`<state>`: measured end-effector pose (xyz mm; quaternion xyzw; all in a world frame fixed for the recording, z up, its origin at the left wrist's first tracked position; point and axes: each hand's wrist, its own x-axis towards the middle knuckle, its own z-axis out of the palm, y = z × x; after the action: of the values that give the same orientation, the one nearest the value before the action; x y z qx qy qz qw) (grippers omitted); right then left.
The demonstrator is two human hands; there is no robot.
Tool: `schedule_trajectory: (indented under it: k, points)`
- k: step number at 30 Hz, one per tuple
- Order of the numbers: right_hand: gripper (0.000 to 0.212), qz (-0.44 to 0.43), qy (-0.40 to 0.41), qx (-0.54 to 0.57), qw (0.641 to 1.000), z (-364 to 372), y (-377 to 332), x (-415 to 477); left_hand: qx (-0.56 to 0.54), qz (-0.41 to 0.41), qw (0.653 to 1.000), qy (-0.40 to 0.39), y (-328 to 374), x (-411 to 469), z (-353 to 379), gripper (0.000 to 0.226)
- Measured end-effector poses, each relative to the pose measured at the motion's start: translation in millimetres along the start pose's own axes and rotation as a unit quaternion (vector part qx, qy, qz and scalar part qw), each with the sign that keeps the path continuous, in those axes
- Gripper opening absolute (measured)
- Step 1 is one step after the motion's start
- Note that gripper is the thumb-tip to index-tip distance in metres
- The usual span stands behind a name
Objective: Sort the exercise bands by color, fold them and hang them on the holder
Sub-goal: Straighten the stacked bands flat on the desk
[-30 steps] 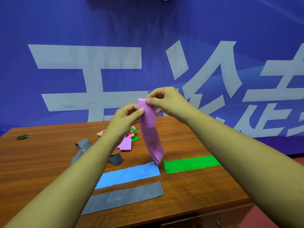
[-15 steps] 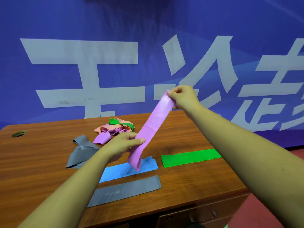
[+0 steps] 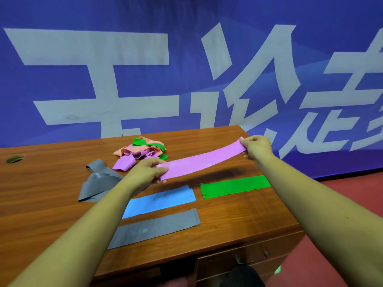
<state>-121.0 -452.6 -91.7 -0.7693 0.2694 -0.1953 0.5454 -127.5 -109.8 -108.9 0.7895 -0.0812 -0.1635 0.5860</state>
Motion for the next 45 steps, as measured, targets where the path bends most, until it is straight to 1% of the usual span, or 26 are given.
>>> schedule_trajectory:
  k: [3,6,9,11,13,15,17,19,22,25,30,33,36,38,40,42,45]
  points:
    - [0.022,0.002,0.002,-0.023,1.000,-7,26,3,0.008,-0.006,1.000,-0.004,-5,6,18,0.017]
    - [0.027,0.000,0.016,-0.047,0.999,-22,57,6,0.051,0.007,0.998,-0.025,-15,5,44,0.012]
    - [0.031,0.007,0.037,-0.084,0.996,-42,88,-2,0.098,0.027,0.994,-0.031,-27,-2,69,0.013]
    - [0.032,0.004,0.048,-0.094,0.994,-55,102,-15,0.157,0.049,0.986,-0.017,-34,-7,81,0.015]
    - [0.034,-0.005,0.058,-0.106,0.993,-66,117,-25,0.192,0.072,0.979,-0.006,-43,-11,93,0.015]
    - [0.036,-0.015,0.064,-0.128,0.990,-76,129,-33,0.207,0.083,0.975,0.002,-49,-15,106,0.016]
    - [0.032,-0.030,0.062,-0.139,0.988,-85,139,-39,0.219,0.093,0.971,0.022,-53,-18,118,0.019]
    - [0.028,-0.040,0.058,-0.147,0.987,-94,146,-42,0.221,0.106,0.969,0.036,-54,-19,128,0.018]
    - [0.022,-0.041,0.052,-0.149,0.987,-104,150,-42,0.229,0.093,0.968,0.045,-57,-18,141,0.015]
    - [0.020,-0.037,0.046,-0.151,0.987,-109,153,-36,0.291,0.100,0.950,0.060,-58,-18,152,0.012]
    - [0.017,-0.036,0.053,-0.169,0.984,-108,161,-30,0.358,0.132,0.922,0.067,-60,-17,160,0.016]
    - [0.019,-0.065,0.064,-0.219,0.971,-105,170,-31,0.417,0.153,0.892,0.082,-66,-17,164,0.018]
    - [0.018,-0.087,0.081,-0.308,0.944,-102,176,-35,0.444,0.171,0.873,0.107,-71,-20,165,0.018]
    - [0.025,-0.089,0.102,-0.376,0.917,-100,173,-39,0.444,0.174,0.873,0.099,-71,-18,163,0.017]
    - [0.029,-0.109,0.118,-0.395,0.905,-93,162,-43,0.424,0.178,0.883,0.098,-69,-15,155,0.016]
    - [0.033,-0.143,0.095,-0.378,0.910,-80,143,-48,0.399,0.173,0.894,0.105,-67,-10,139,0.013]
    - [0.034,-0.195,0.020,-0.329,0.924,-43,109,-57,0.397,0.133,0.899,0.127,-62,-3,102,0.010]
